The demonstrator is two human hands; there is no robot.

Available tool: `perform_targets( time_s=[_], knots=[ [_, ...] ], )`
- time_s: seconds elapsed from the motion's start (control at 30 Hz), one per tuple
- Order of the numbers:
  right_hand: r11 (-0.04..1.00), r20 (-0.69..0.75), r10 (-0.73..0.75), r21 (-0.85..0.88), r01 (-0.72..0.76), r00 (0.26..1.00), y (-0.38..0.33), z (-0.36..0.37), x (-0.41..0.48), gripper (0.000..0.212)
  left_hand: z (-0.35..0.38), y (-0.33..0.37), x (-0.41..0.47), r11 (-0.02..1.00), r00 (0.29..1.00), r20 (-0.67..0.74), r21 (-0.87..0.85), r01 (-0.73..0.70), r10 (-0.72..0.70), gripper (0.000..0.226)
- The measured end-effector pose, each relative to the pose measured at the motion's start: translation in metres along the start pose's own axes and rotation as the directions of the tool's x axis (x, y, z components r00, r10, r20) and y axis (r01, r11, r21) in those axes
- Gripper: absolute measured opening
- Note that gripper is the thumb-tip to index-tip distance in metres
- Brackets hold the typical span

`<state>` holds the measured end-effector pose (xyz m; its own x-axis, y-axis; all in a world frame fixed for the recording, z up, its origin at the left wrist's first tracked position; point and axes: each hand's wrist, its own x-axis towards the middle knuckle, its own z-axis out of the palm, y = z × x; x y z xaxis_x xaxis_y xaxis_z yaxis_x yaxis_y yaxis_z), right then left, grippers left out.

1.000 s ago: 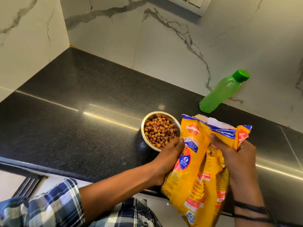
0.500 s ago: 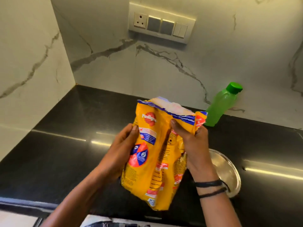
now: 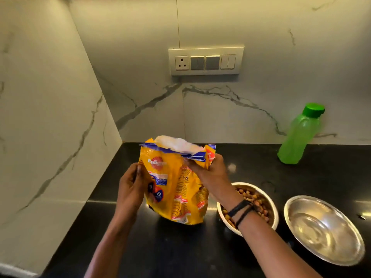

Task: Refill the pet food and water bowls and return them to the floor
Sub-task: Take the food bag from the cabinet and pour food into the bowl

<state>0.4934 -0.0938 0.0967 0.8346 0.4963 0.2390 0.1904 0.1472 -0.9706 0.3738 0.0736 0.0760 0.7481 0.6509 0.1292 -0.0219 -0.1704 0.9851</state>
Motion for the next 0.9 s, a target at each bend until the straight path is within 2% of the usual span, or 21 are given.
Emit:
perform_targets(
  time_s=[0.13, 0.23, 0.37, 0.47, 0.53, 0.6, 0.73, 0.8, 0.9],
  knots=[
    [0.981, 0.054, 0.036, -0.191, -0.025, 0.998, 0.022, -0.009, 0.001, 0.026, -0.003, -0.012, 0.008, 0.988, 0.989, -0.015, -0.025, 0.150, -0.150, 0.026],
    [0.968, 0.079, 0.084, -0.245, -0.062, 0.993, 0.030, -0.018, -0.002, 0.022, -0.006, -0.006, 0.014, 0.983, 0.983, -0.005, -0.033, 0.182, -0.182, 0.036],
    [0.974, 0.189, 0.148, -0.199, -0.109, 0.971, 0.027, -0.027, -0.001, 0.060, -0.006, 0.005, 0.025, 0.991, 0.991, 0.002, 0.010, 0.134, -0.134, 0.046],
    [0.965, 0.212, 0.191, -0.221, -0.143, 0.958, 0.025, -0.036, 0.001, 0.094, -0.006, 0.014, 0.037, 0.996, 0.998, 0.022, 0.059, 0.060, -0.061, 0.040],
    [0.953, 0.219, 0.221, -0.256, -0.162, 0.950, 0.023, -0.043, 0.001, 0.106, -0.008, 0.019, 0.045, 0.991, 0.995, 0.086, 0.123, 0.044, -0.054, 0.035],
    [0.942, 0.252, 0.257, -0.280, -0.184, 0.933, 0.023, -0.050, 0.001, 0.107, -0.012, 0.023, 0.055, 0.975, 0.977, 0.181, 0.211, 0.072, -0.111, 0.034],
    [0.913, 0.357, 0.326, -0.361, -0.193, 0.876, 0.025, -0.054, -0.001, 0.089, -0.024, 0.035, 0.076, 0.904, 0.910, 0.345, 0.421, 0.070, -0.231, 0.024],
    [0.902, 0.357, 0.334, -0.392, -0.184, 0.872, 0.027, -0.053, -0.001, 0.082, -0.029, 0.041, 0.081, 0.883, 0.867, 0.415, 0.465, 0.059, -0.277, 0.018],
    [0.888, 0.352, 0.324, -0.434, -0.154, 0.878, 0.027, -0.051, -0.002, 0.076, -0.027, 0.048, 0.079, 0.866, 0.858, 0.441, 0.500, 0.008, -0.262, 0.013]
  ],
)
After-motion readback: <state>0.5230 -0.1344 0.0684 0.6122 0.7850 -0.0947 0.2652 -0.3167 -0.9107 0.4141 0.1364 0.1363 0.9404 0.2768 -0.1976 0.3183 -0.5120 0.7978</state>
